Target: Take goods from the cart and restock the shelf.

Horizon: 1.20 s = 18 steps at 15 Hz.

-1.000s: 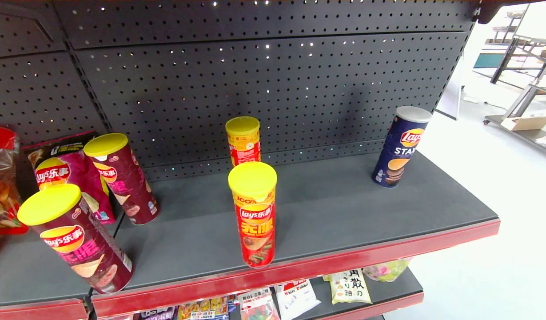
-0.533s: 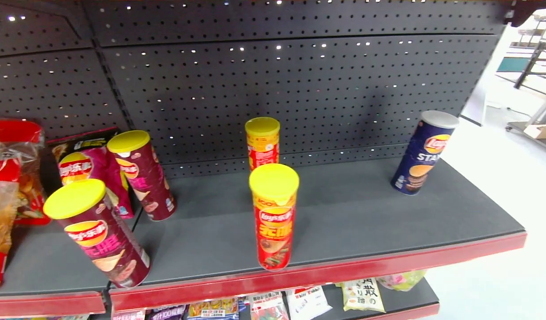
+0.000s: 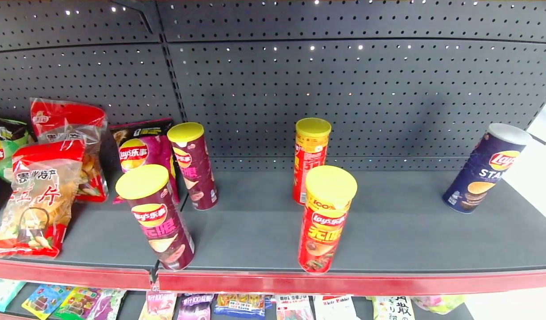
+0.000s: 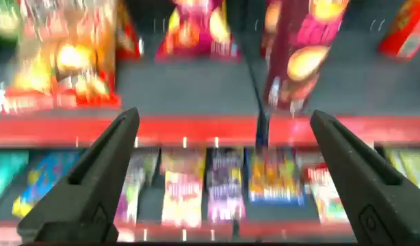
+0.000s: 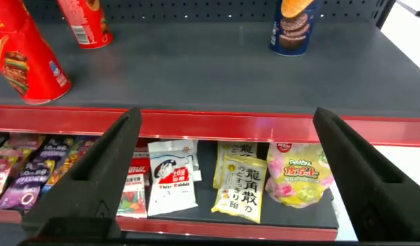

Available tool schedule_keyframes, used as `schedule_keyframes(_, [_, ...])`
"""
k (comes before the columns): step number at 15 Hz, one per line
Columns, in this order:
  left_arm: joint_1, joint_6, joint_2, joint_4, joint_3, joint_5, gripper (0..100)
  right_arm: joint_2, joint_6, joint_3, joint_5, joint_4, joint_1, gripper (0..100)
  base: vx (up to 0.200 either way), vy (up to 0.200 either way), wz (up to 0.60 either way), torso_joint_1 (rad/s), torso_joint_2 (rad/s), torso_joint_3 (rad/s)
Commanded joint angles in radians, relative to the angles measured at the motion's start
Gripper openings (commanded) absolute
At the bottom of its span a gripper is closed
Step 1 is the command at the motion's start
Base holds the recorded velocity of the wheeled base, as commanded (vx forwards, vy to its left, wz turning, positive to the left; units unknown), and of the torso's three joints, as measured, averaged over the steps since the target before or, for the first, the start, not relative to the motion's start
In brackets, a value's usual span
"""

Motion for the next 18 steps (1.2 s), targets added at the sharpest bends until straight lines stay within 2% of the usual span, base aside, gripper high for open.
schedule_keyframes(1, [0.000,0.005,0.004,-0.008,0.044,0.017,100,0.000,-0.002,0.000,0.002,0.000,0.000,100,0.000,0.000,0.00,0.000,0.00,0.000])
schedule_keyframes(3, [0.000,-0.001,0.006,-0.010,0.045,0.049,100,0.000,-0.014,-0.005,0.005,-0.013,0.000,100,0.000,0.000,0.00,0.000,0.00,0.000])
schedule_keyframes(4, [0.000,-0.041,0.006,-0.010,0.048,0.052,100,0.155,0.001,-0.183,0.014,-0.014,0.016,100,0.000,0.000,0.00,0.000,0.00,0.000])
schedule_keyframes(5, [0.000,-0.071,0.009,-0.005,0.048,0.057,100,0.262,0.036,-0.272,0.013,-0.014,0.016,100,0.000,0.000,0.00,0.000,0.00,0.000])
schedule_keyframes(6, [0.029,-0.105,0.007,-0.001,0.047,0.096,100,0.417,0.096,-0.422,0.014,-0.011,0.017,100,0.000,0.000,0.00,0.000,0.00,0.000])
schedule_keyframes(7, [0.040,-0.105,0.007,0.001,0.045,0.110,100,0.446,0.091,-0.442,0.019,-0.013,0.019,100,0.000,0.000,0.00,0.000,0.00,0.000])
schedule_keyframes(8, [0.107,-0.097,-0.002,0.002,0.045,0.123,100,0.509,0.053,-0.468,0.026,-0.014,0.026,100,0.000,0.000,0.00,0.000,0.00,0.000])
schedule_keyframes(10, [0.089,-0.094,-0.069,-0.004,0.048,0.037,100,0.582,-0.008,-0.479,0.037,-0.014,0.039,100,0.000,0.000,0.00,0.000,0.00,0.000])
schedule_keyframes(11, [0.101,-0.021,-0.091,0.021,0.050,-0.071,100,0.673,-0.065,-0.488,0.042,-0.016,0.040,100,0.000,0.000,0.00,0.000,0.00,0.000])
schedule_keyframes(12, [0.102,0.015,-0.091,0.035,0.048,-0.069,100,0.748,-0.068,-0.505,0.042,-0.031,0.051,100,0.000,0.000,0.00,0.000,0.00,0.000])
schedule_keyframes(13, [0.102,0.018,-0.091,0.035,0.048,-0.071,100,0.849,-0.063,-0.535,0.040,-0.085,0.077,100,0.000,0.000,0.00,0.000,0.00,0.000])
schedule_keyframes(14, [0.102,0.018,-0.091,0.035,0.048,-0.071,100,0.849,-0.063,-0.535,0.040,-0.085,0.077,100,0.000,0.000,0.00,0.000,0.00,0.000])
schedule_keyframes(15, [0.102,0.018,-0.091,0.033,0.048,-0.066,100,1.026,-0.059,-0.552,0.040,-0.260,0.157,100,0.000,0.000,0.00,0.000,0.00,0.000])
schedule_keyframes(16, [0.102,0.018,-0.091,0.035,0.048,-0.066,100,1.115,-0.054,-0.520,0.040,-0.350,0.206,100,0.000,0.000,0.00,0.000,0.00,0.000])
schedule_keyframes(18, [0.102,0.018,-0.091,0.033,0.048,-0.066,100,1.187,-0.074,-0.446,0.033,-0.402,0.244,100,0.000,0.000,0.00,0.000,0.00,0.000])
